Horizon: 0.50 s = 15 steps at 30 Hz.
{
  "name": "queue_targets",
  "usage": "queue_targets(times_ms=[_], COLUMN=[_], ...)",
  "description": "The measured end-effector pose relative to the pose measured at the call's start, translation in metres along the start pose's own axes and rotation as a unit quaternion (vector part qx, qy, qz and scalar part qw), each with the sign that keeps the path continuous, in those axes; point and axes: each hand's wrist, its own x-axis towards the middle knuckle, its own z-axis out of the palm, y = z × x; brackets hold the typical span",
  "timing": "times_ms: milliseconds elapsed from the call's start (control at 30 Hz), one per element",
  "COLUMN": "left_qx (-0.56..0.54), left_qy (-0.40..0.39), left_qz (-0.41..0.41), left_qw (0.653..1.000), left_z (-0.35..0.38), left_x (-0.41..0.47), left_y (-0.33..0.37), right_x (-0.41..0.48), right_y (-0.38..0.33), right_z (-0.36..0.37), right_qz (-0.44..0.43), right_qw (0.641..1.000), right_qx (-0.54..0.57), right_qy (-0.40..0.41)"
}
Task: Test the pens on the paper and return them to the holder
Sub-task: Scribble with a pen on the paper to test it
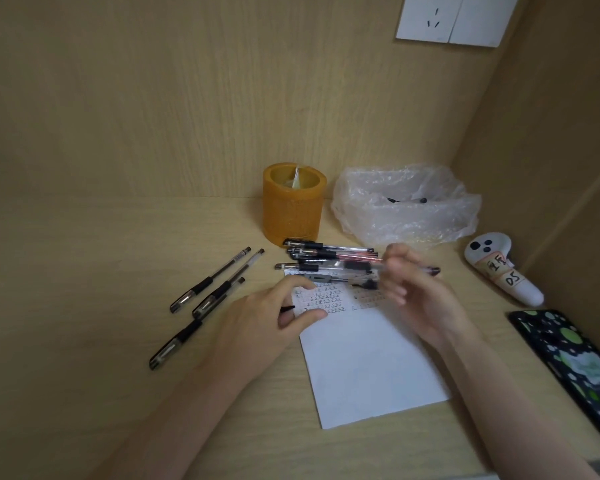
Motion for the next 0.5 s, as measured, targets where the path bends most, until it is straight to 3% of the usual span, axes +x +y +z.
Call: queue_targets(times_ms=[167, 367, 500], left_qx=[0.011, 0.025, 0.032], left_qy=[-0.028, -0.071, -0.079], left_qz=[-0.007, -0.016, -0.016], left_qw=[1.000, 0.997, 0.996], left_z=[0.0024, 0.0049, 0.0058], left_x=[-0.0006, -0.0008, 0.0000], left_y=[-0.0028, -0.0055, -0.0065], right_x=[0.0069, 0.0047, 0.0034], right_y=[-0.0069, -0.0024, -0.0037], right_z=[-0.0109, -0.0111, -0.0096], right_qz=[-0.024, 0.034, 0.027], right_qw=[0.992, 0.987, 0.979], right_qx=[0.105, 0.026, -0.020], right_qy=[0.062, 0.154, 0.200])
